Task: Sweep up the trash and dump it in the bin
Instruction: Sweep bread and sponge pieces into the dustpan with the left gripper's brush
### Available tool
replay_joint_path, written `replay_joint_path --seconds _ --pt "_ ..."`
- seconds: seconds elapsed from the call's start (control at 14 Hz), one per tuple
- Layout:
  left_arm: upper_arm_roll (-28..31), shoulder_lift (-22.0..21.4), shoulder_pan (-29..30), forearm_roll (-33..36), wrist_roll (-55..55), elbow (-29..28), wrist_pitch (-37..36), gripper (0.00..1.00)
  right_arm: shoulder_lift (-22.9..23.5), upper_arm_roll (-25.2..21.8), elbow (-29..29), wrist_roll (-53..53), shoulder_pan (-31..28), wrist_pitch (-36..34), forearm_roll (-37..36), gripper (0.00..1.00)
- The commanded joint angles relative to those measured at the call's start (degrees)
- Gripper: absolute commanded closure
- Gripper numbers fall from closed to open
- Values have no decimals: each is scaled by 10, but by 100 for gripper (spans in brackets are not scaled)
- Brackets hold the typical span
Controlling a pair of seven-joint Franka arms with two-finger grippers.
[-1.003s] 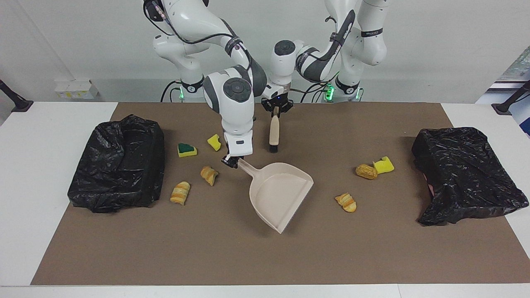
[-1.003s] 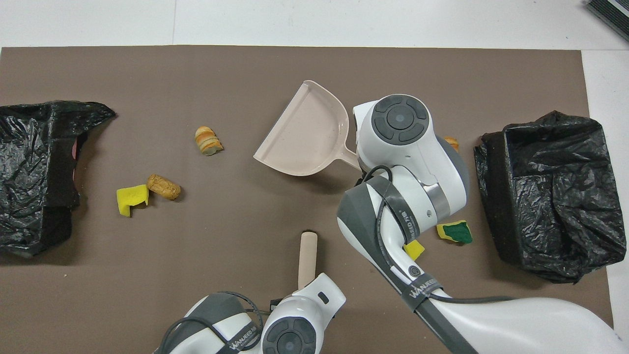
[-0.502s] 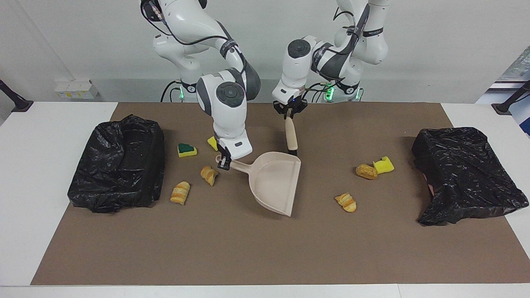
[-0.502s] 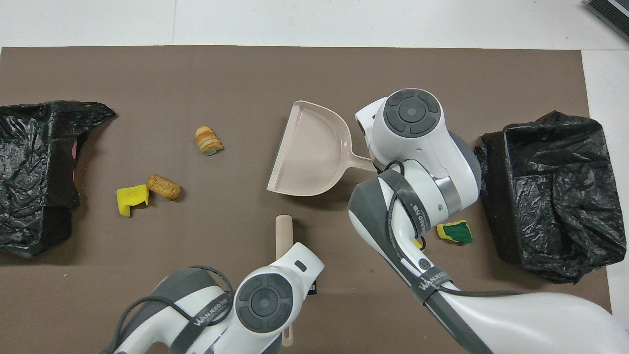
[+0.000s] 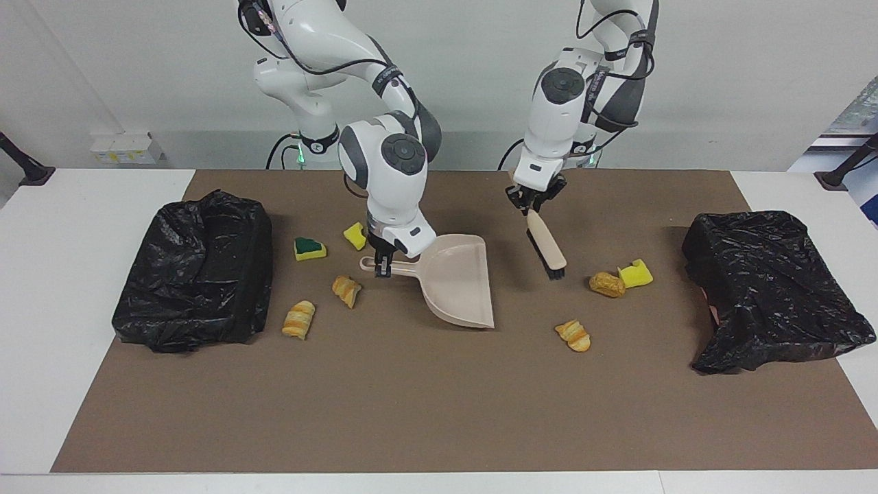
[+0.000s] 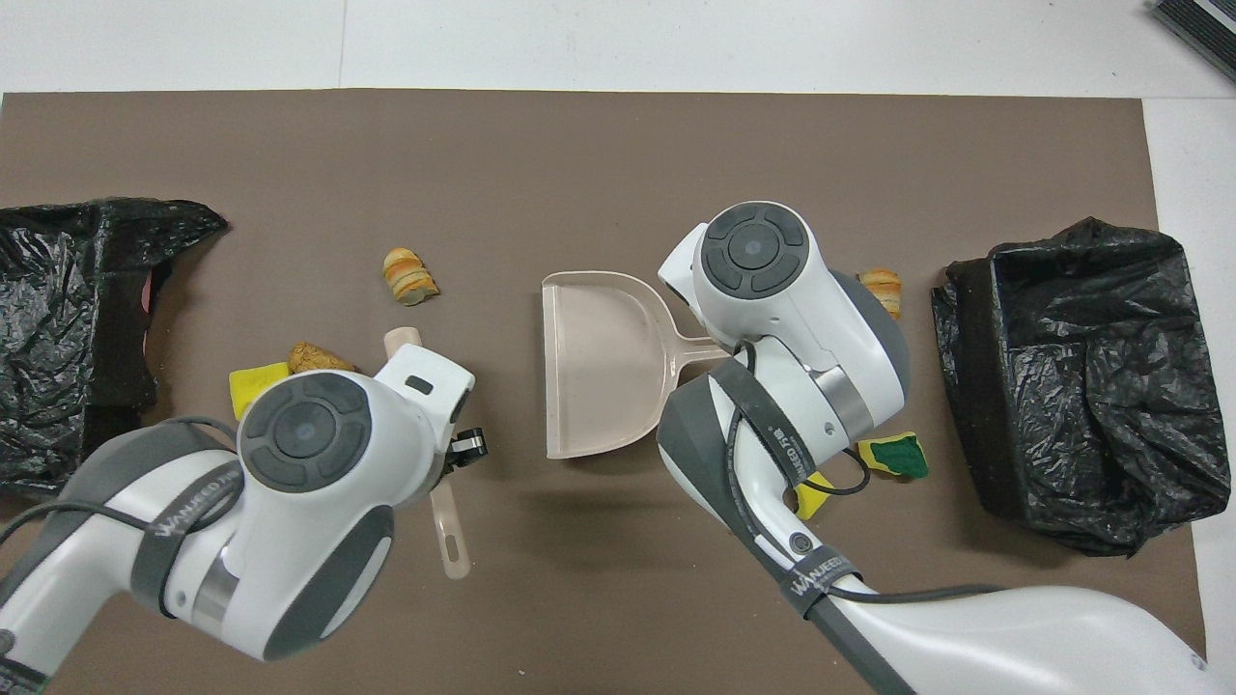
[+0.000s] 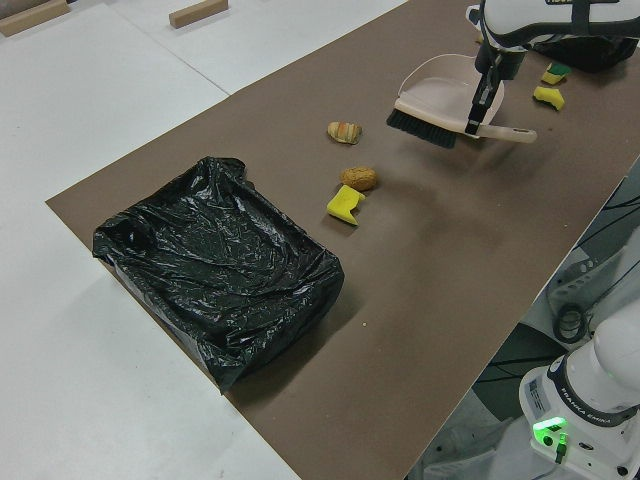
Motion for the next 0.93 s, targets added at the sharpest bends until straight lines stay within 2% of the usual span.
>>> replay_joint_path --seconds 0.0,0.14,0.36,0.57,0.86 --pt "-8 7 70 34 1 6 -11 100 1 4 -1 -17 -7 14 -7 100" --pt "-8 9 120 48 41 5 3 100 4 4 4 -2 -11 13 2 100" --pt "-8 14 210 48 168 -5 29 100 17 3 5 63 -12 16 3 100" --pt "-8 12 283 48 300 -29 45 100 47 4 41 64 -12 33 3 100" --pt "-8 16 314 48 402 -71 80 100 57 3 43 65 -3 38 -2 100"
